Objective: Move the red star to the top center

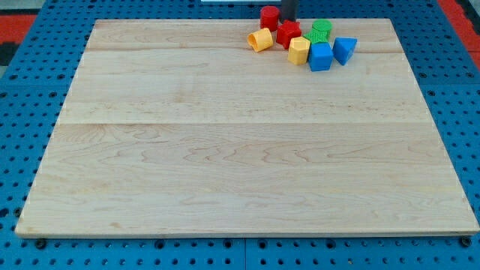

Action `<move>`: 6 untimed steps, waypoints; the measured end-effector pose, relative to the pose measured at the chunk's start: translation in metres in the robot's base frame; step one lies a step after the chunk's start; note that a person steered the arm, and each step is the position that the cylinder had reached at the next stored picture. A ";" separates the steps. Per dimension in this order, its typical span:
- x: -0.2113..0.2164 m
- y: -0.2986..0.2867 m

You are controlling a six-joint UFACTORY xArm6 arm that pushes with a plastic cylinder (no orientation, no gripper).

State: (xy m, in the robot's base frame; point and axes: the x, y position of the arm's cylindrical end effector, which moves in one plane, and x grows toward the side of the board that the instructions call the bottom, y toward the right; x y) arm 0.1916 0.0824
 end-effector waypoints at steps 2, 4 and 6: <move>0.000 0.004; 0.024 -0.151; 0.079 -0.077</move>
State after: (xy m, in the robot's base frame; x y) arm 0.2702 0.0056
